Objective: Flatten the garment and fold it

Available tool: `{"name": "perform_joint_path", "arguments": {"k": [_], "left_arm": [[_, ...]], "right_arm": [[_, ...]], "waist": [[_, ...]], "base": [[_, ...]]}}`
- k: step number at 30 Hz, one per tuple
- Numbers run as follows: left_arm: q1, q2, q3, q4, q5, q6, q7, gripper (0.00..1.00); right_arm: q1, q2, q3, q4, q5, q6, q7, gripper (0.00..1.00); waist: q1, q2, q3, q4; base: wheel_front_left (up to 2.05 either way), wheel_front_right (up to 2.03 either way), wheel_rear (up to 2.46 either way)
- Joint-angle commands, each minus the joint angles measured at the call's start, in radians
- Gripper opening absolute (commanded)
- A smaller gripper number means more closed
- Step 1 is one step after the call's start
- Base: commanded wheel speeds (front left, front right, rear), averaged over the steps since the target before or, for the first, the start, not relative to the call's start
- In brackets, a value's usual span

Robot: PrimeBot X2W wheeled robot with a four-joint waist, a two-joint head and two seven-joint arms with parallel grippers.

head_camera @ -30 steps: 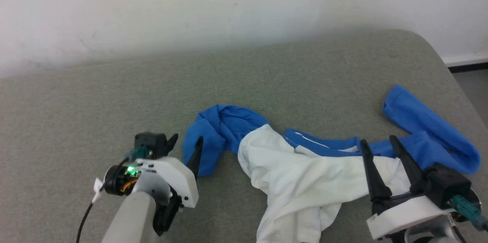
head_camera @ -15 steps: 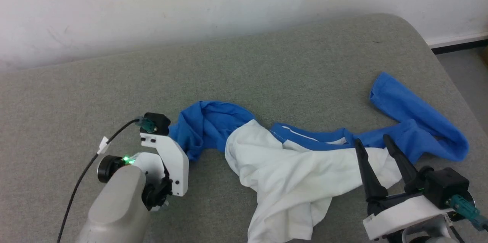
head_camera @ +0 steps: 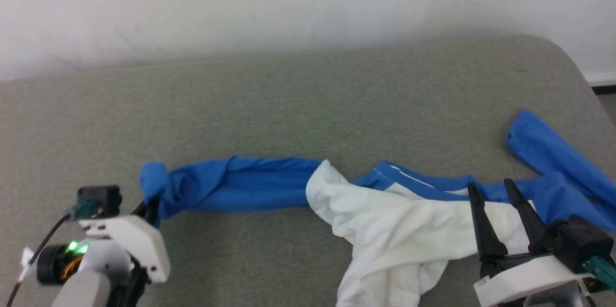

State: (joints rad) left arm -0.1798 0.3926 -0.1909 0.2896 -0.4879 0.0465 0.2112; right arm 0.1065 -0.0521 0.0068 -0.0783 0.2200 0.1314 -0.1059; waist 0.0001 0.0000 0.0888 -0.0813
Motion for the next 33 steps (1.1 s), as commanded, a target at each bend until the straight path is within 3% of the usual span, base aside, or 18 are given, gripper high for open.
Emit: {"name": "perform_joint_path", "arguments": {"k": [1,9,14,15,16,22,25,33], "left_arm": [[0.057,0.012,0.020,-0.057,-0.008,0.030,0.010,0.00],[0.341,0.043,0.147,-0.306,-0.055,0.194,0.083,0.00],[0.413,0.019,0.178,-0.302,-0.096,0.215,0.085,0.00],[0.410,0.006,0.184,-0.292,-0.107,0.217,0.076,0.44],[0.407,0.002,0.183,-0.281,-0.107,0.216,0.066,1.00],[0.339,-0.023,0.161,-0.304,-0.079,0.186,-0.042,1.00],[0.279,-0.025,0.106,-0.350,-0.049,0.149,-0.063,1.00],[0.097,-0.048,-0.103,-0.287,-0.070,-0.020,0.101,1.00]], "right_arm": [[0.010,0.002,-0.002,-0.010,0.001,-0.001,-0.001,1.00],[0.021,0.002,-0.008,-0.038,-0.004,-0.001,0.011,1.00],[0.025,0.002,-0.007,-0.056,-0.005,-0.001,0.021,1.00],[0.024,0.002,-0.005,-0.059,-0.005,-0.001,0.023,1.00],[0.023,0.002,-0.003,-0.060,-0.005,-0.001,0.024,1.00],[0.022,0.002,-0.004,-0.070,-0.004,-0.001,0.030,1.00],[0.023,0.002,-0.005,-0.074,-0.003,-0.001,0.032,1.00],[0.002,0.002,0.008,-0.069,-0.006,-0.001,0.041,1.00]], "waist": [[-0.0001,0.0000,-0.014,0.053],[-0.0001,0.0000,-0.025,0.110],[-0.0001,0.0000,-0.024,0.120],[-0.0001,0.0000,-0.024,0.120],[-0.0001,0.0000,-0.025,0.118],[-0.0001,0.0000,-0.026,0.106],[-0.0001,0.0000,-0.024,0.096],[-0.0001,0.0000,-0.007,0.054]], "base": [[0.00,0.00,0.00],[0.00,0.00,0.00],[0.00,0.00,0.00],[0.00,0.00,0.00],[0.00,0.00,0.00],[0.00,0.00,0.00],[0.00,0.00,0.00],[0.00,0.00,0.00]]}}
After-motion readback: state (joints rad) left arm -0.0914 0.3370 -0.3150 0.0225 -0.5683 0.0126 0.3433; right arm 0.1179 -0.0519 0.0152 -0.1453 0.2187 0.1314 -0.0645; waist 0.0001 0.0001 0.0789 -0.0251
